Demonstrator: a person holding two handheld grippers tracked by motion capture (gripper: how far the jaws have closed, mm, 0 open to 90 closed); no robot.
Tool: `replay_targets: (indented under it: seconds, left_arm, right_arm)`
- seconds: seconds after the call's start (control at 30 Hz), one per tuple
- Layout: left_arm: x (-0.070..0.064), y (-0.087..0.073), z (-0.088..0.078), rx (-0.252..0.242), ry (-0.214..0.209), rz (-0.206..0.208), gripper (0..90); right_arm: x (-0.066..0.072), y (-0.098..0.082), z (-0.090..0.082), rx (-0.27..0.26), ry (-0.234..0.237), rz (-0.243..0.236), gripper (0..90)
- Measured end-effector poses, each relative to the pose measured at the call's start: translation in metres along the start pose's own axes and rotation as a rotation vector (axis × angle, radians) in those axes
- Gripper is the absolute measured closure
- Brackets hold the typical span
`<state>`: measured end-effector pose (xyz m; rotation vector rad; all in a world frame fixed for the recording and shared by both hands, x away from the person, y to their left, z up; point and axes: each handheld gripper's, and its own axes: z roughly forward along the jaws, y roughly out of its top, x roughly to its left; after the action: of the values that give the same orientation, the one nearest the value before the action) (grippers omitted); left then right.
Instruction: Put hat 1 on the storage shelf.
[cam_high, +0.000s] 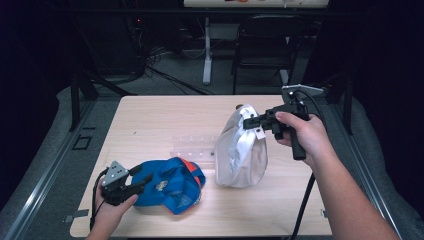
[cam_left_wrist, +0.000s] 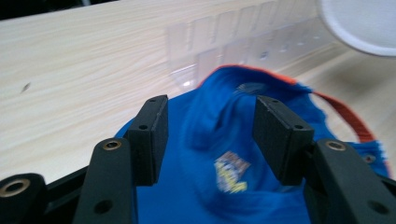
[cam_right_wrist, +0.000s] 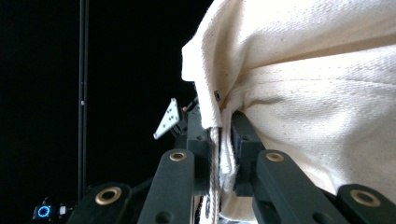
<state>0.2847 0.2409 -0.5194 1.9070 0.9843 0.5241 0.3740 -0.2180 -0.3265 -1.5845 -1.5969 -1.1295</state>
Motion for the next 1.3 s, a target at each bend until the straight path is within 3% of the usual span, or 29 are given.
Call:
replay_targets:
  seconds: [0.1, 0.27, 0.3, 0.4, 0.57, 0.7, 0.8, 0.83, 0.87, 0.9, 0.93, 1.0, 1.07, 1.13, 1.2, 1.3]
  left_arm:
    - [-0.020, 0.013, 0.006, 0.006, -0.043, 0.071, 46.8]
    - [-0.039, 0.027, 0.018, 0.024, -0.104, 0.120, 45.9]
    - [-0.049, 0.034, 0.023, 0.019, -0.125, 0.145, 45.8]
    - [-0.060, 0.040, 0.028, 0.013, -0.152, 0.161, 45.3]
    - [-0.086, 0.051, 0.042, -0.020, -0.182, 0.236, 41.5]
    - [-0.094, 0.055, 0.050, -0.013, -0.182, 0.245, 40.4]
    - [-0.101, 0.059, 0.059, -0.008, -0.152, 0.273, 41.5]
    - [-0.105, 0.062, 0.065, 0.011, -0.123, 0.285, 44.1]
    - [-0.105, 0.062, 0.065, 0.011, -0.123, 0.285, 48.0]
    - [-0.108, 0.067, 0.070, 0.026, -0.082, 0.302, 52.5]
    - [-0.109, 0.069, 0.072, 0.029, -0.070, 0.306, 60.1]
    - [-0.109, 0.072, 0.073, 0.039, -0.063, 0.311, 72.3]
    - [-0.108, 0.075, 0.073, 0.046, -0.038, 0.332, 77.0]
    - [-0.105, 0.078, 0.073, 0.048, -0.042, 0.353, 80.5]
    - [-0.099, 0.082, 0.072, 0.051, -0.049, 0.354, 82.9]
    - [-0.088, 0.087, 0.071, 0.038, -0.058, 0.317, 83.6]
  right_arm:
    - [0.007, 0.007, 0.007, -0.005, 0.006, -0.007, 81.3]
    - [0.013, 0.013, 0.014, -0.020, 0.016, -0.011, 81.3]
    - [0.015, 0.016, 0.019, -0.020, 0.028, -0.016, 81.3]
    - [0.018, 0.019, 0.024, -0.022, 0.031, -0.016, 81.4]
    - [0.024, 0.027, 0.039, -0.027, 0.037, -0.016, 81.3]
    - [0.028, 0.031, 0.046, -0.026, 0.037, -0.017, 81.3]
    - [0.029, 0.032, 0.048, -0.033, 0.041, -0.012, 81.3]
    - [0.029, 0.033, 0.050, -0.038, 0.046, -0.012, 81.3]
    - [0.029, 0.033, 0.050, -0.038, 0.046, -0.012, 81.3]
    - [0.029, 0.033, 0.052, -0.042, 0.047, -0.008, 81.3]
    - [0.029, 0.033, 0.053, -0.042, 0.048, -0.010, 81.3]
    - [0.029, 0.033, 0.056, -0.040, 0.047, -0.011, 81.3]
    - [0.029, 0.032, 0.057, -0.036, 0.052, -0.013, 81.4]
    - [0.028, 0.032, 0.058, -0.042, 0.058, -0.015, 81.3]
    - [0.028, 0.031, 0.059, -0.045, 0.068, -0.021, 81.4]
    - [0.026, 0.029, 0.061, -0.051, 0.086, -0.033, 81.3]
